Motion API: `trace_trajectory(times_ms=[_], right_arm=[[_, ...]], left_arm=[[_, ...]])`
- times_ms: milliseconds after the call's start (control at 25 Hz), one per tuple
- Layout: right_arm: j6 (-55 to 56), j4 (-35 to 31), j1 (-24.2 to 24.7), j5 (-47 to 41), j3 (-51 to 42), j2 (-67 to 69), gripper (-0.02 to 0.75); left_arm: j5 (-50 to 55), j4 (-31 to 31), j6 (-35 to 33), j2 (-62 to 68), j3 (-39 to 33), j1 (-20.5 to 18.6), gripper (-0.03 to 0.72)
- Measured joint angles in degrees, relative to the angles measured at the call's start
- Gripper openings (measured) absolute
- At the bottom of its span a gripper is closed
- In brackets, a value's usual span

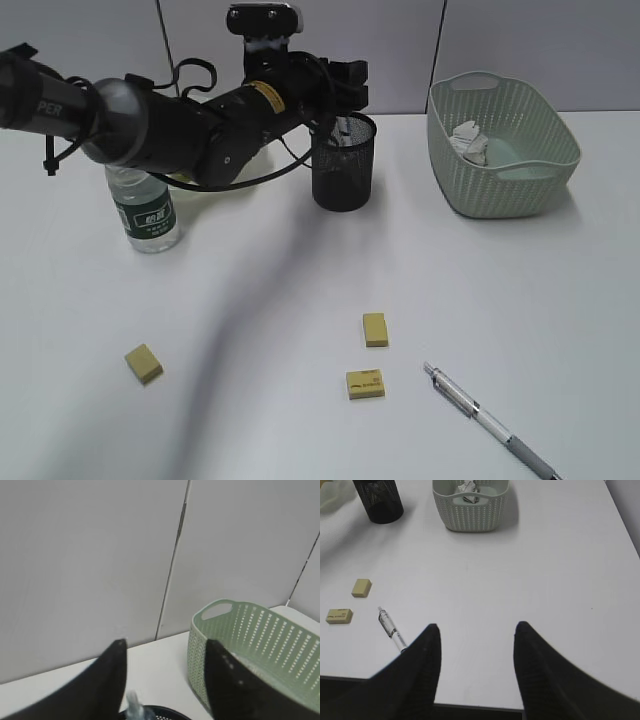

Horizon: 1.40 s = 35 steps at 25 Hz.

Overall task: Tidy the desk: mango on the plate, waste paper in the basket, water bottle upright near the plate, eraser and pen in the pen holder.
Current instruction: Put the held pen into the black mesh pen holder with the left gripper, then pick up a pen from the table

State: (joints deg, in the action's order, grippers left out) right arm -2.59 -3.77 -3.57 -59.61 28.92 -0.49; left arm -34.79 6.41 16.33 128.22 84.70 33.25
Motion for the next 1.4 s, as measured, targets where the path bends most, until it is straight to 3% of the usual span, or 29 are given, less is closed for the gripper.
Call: trace_trajectory(times_ms=[120,320,680,1040,1200,1400], right_arm=[[0.02,0.00,0.00,0.00,0.00,0.00,0.384],[0.02,0.00,0.00,0.00,0.00,0.00,0.384],[0.02,0.00,0.00,0.00,0.00,0.00,0.384],[0.02,0.00,0.00,0.00,0.00,0.00,0.384],[0.02,0.00,0.00,0.00,0.00,0.00,0.384],[0.02,0.00,0.00,0.00,0.00,0.00,0.384]], left_arm=[[0.00,-0.07,0.40,0.00,0.00,0.00,0.528],[4.23,0.51,0.66,-0.89,0.00,0.00,0.550],[24.79,6.59,0.78,-14.25,0.00,0.00,0.541],[55.97,5.16,0.78,-29.98,1.20,-0.04,0.465],[73.39,4.35,0.70,-32.74,7.47,-3.27,0.462],[93.08,0.88,-1.48,-32.72,13.34,-12.89,0.461]])
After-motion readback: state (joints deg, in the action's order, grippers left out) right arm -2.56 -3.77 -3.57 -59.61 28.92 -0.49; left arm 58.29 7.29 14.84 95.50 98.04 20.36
